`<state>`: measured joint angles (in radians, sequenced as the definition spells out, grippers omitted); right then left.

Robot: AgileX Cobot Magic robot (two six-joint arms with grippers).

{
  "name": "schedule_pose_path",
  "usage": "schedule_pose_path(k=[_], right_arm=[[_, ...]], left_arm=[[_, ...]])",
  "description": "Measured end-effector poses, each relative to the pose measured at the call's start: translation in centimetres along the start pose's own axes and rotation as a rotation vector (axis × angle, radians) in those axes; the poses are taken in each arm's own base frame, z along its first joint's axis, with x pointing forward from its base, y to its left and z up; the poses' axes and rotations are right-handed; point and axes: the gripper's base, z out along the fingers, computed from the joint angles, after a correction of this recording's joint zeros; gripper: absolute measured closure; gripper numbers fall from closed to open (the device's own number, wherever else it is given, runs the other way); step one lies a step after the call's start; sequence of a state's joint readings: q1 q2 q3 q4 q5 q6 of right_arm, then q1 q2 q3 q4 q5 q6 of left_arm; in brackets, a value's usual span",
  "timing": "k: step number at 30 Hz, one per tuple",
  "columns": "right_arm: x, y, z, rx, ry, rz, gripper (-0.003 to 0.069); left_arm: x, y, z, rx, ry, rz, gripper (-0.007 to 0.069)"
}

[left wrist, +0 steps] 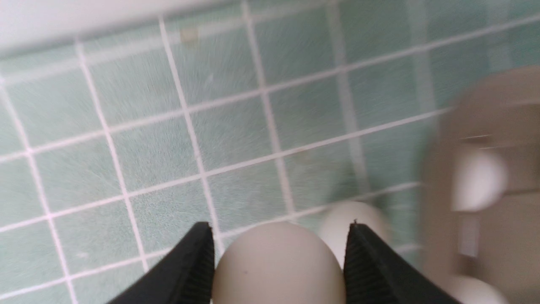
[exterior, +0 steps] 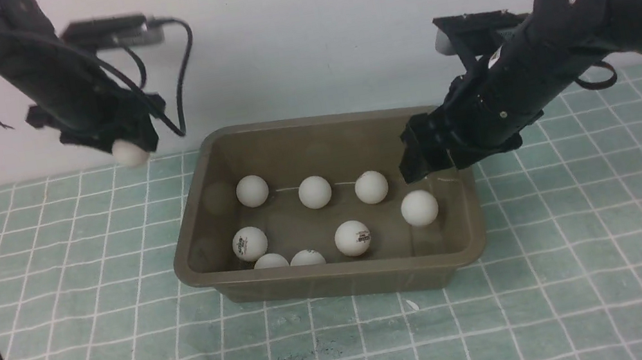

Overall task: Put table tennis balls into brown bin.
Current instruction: 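Reach for and grasp a ping pong ball on the table beside the basket, then drop the ball into the bin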

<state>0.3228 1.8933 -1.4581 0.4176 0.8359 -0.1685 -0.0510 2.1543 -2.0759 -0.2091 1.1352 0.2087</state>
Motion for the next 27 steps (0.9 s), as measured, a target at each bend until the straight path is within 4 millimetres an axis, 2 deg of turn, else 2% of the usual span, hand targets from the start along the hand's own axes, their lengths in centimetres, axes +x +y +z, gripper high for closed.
schedule_pose_path(k=[2, 4, 5, 7, 8, 9, 10, 11, 13, 16, 17, 19, 21, 22, 23, 25, 27], right_arm=[[-0.3, 0.0, -1.0, 0.033, -0.003, -0.041, 0.0111], [-0.4, 0.1, -2.2, 0.060, -0.015, -0.063, 0.0136], [-0.5, 0.2, -3.9, 0.093, -0.039, -0.089, 0.0184], [-0.6, 0.5, -6.6, 0.140, -0.079, -0.115, 0.0272], [-0.6, 0.6, -6.9, 0.145, -0.084, -0.117, 0.0283], [-0.4, 0.8, -10.0, 0.194, -0.122, -0.123, 0.0387], [-0.2, 0.8, -11.3, 0.216, -0.133, -0.122, 0.0435], [-0.2, 0.9, -11.6, 0.221, -0.140, -0.121, 0.0447], [0.6, 0.8, -15.7, 0.289, -0.203, -0.123, 0.0601], [2.3, 0.6, -18.0, 0.325, -0.256, -0.124, 0.0656], [3.1, 0.4, -18.5, 0.330, -0.265, -0.114, 0.0663], [4.5, 0.0, -18.8, 0.335, -0.266, -0.089, 0.0670], [6.4, -0.9, -18.5, 0.346, -0.263, -0.057, 0.0672], [7.1, -1.2, -18.3, 0.351, -0.265, -0.046, 0.0673], [7.6, -1.5, -18.2, 0.355, -0.271, -0.038, 0.0672], [8.6, -2.0, -17.7, 0.359, -0.267, -0.027, 0.0672], [9.1, -2.2, -17.4, 0.360, -0.272, -0.026, 0.0673]], left_arm=[[-0.2, -2.0, -2.6, 0.080, -0.018, 0.045, 0.0272], [-0.1, -3.6, -2.9, 0.138, -0.010, 0.100, 0.0272], [-0.1, -4.6, -2.7, 0.167, 0.000, 0.140, 0.0272], [0.1, -6.1, -1.2, 0.201, 0.029, 0.178, 0.0272], [0.1, -6.2, -1.2, 0.203, 0.029, 0.182, 0.0272], [0.4, -7.3, 0.7, 0.221, 0.067, 0.205, 0.0272], [0.6, -7.8, 2.0, 0.229, 0.094, 0.209, 0.0267], [0.6, -7.8, 2.0, 0.229, 0.094, 0.209, 0.0267], [1.2, -8.9, 4.4, 0.244, 0.148, 0.215, 0.0181], [1.4, -9.1, 5.2, 0.235, 0.169, 0.201, 0.0106], [1.4, -8.9, 5.2, 0.210, 0.176, 0.179, 0.0106], [1.3, -8.1, 4.9, 0.170, 0.176, 0.142, 0.0162], [1.1, -6.0, 3.9, 0.092, 0.165, 0.101, 0.0334], [1.1, -5.5, 3.6, 0.074, 0.162, 0.093, 0.0392], [1.1, -3.9, 3.3, 0.043, 0.159, 0.064, 0.0496], [1.3, -1.8, 2.8, 0.007, 0.161, 0.025, 0.0574], [2.0, 0.6, 2.8, -0.018, 0.179, -0.025, 0.0613]])
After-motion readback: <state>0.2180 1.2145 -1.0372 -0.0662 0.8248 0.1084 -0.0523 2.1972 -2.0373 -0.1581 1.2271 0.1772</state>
